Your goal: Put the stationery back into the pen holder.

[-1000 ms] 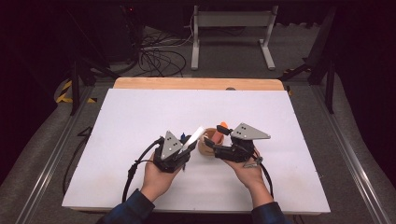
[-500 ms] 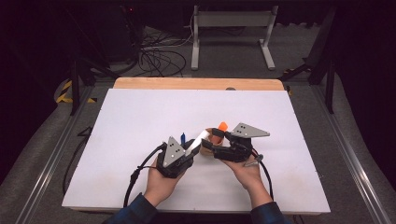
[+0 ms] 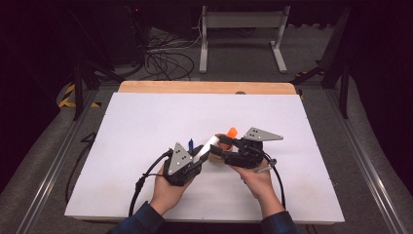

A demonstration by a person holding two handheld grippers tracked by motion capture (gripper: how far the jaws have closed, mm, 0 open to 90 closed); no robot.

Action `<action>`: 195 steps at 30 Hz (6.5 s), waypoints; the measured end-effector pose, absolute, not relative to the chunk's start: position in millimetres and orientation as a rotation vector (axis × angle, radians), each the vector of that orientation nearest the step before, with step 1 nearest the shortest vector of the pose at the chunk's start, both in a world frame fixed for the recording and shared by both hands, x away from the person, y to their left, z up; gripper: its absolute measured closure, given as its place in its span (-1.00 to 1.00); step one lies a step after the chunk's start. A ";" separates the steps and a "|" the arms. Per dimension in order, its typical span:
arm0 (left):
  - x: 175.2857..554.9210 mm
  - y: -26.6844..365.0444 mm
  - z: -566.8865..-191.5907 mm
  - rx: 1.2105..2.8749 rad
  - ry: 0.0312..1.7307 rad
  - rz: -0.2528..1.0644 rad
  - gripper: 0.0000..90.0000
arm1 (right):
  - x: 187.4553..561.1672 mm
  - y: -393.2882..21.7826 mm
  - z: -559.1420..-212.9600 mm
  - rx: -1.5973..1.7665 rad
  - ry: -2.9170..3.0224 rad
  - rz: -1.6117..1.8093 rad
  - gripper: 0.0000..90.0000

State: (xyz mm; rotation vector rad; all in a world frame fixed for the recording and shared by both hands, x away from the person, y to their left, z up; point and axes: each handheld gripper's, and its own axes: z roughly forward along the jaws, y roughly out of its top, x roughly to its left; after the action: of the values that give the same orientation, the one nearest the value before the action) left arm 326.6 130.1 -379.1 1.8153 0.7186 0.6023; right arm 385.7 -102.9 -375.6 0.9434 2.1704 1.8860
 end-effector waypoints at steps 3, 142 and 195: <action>324.0 126.5 -380.1 1.820 0.688 0.621 0.57 | 387.0 -102.4 -376.3 0.952 2.185 1.937 -0.11; 344.0 106.2 -439.3 1.865 1.542 0.646 0.30 | 373.4 -145.2 -355.6 0.671 1.839 1.599 -0.11; 345.7 102.5 -440.5 1.822 1.590 0.674 0.72 | 360.7 -147.4 -348.0 0.611 1.932 1.633 -0.46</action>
State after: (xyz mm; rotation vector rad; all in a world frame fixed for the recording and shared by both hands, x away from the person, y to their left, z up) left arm 345.7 102.5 -440.5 1.8220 1.5903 0.6737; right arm 360.7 -147.4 -348.0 0.6107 1.9316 1.6328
